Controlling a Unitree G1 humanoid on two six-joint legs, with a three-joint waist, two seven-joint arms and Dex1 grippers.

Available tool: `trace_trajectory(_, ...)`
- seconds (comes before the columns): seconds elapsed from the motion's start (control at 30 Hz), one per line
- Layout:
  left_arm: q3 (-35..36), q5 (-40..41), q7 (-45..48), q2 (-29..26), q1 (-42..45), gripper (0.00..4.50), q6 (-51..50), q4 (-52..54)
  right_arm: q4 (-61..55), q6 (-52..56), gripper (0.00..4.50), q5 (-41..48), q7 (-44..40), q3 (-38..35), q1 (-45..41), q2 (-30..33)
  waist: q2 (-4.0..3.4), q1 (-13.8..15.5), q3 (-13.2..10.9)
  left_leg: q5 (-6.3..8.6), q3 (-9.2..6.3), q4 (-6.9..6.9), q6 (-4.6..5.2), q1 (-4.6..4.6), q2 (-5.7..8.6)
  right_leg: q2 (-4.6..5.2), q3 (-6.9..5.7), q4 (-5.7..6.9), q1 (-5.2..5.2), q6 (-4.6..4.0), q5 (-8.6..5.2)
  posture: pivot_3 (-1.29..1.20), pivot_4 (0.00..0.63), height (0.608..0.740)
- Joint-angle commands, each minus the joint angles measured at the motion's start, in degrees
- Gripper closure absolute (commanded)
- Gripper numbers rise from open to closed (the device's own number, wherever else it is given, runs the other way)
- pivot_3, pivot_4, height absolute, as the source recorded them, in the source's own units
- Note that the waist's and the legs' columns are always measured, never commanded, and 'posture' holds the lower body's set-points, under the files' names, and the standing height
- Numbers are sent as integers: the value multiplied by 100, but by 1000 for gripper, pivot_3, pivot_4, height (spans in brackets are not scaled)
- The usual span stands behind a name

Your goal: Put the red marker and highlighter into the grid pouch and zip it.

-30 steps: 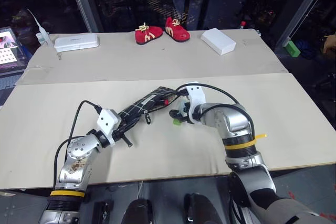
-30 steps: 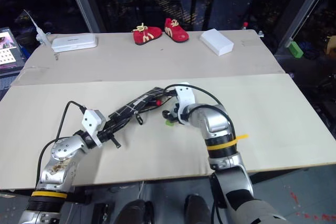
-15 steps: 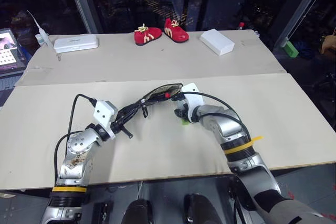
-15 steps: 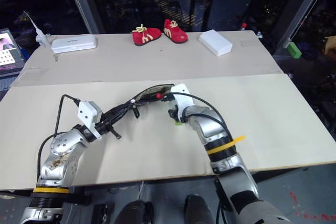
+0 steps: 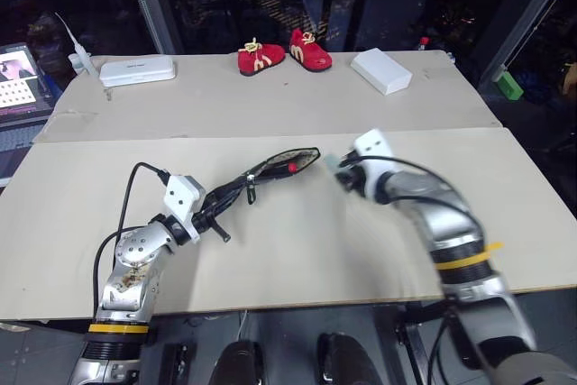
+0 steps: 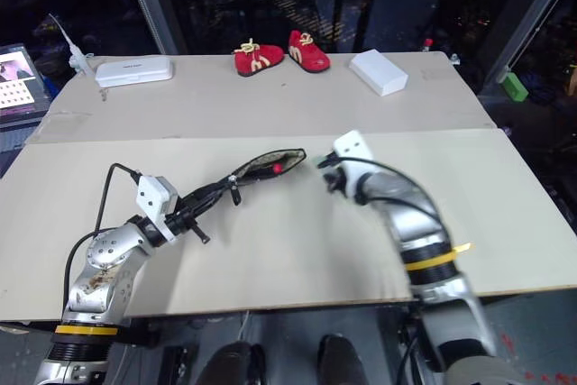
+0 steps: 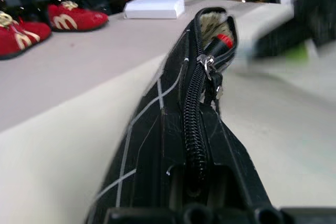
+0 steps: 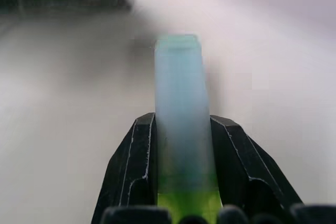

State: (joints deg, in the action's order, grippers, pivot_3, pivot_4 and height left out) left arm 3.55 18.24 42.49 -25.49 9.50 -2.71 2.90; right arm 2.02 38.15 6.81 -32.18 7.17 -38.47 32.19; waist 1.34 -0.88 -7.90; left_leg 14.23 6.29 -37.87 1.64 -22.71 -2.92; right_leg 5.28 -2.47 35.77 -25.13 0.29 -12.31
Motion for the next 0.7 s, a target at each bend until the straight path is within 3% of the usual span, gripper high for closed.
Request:
trace_trajectory(0.03, -42, 3, 115, -6, 33, 4500, 146, 64, -622, -1212, 3434, 213, -1105, -200, -13, 599, 1, -17, -1, 0, 2, 1, 0, 0, -1, -2, 1, 0, -1, 0, 0, 0, 150, 740)
trace_trajectory(0.2, -78, -18, 184, 22, 114, 4500, 194, -65, -1225, -1547, 3434, 395, -1876, 78, 112, 775, 2, -38, -1, 0, -1, 1, 0, 15, -5, -7, 9, 6, 6, -1, 0, 0, 150, 740)
trace_trajectory(0.47, -172, -52, 255, 33, 73, 4500, 269, -102, -1136, -1649, 3434, -496, -1662, 1103, -258, 176, 3, 13, -2, -1, 2, -1, -1, 15, -1, -1, 10, 5, 7, -1, 0, 0, 150, 740)
trace_trajectory(0.7, -227, -78, 243, 41, 31, 4500, 285, -56, -747, -1670, 3434, -995, -1739, 1518, -444, -24, 2, 18, -1, -1, 6, -2, -1, 13, -1, -1, 6, 5, 7, -1, 0, 0, 150, 740)
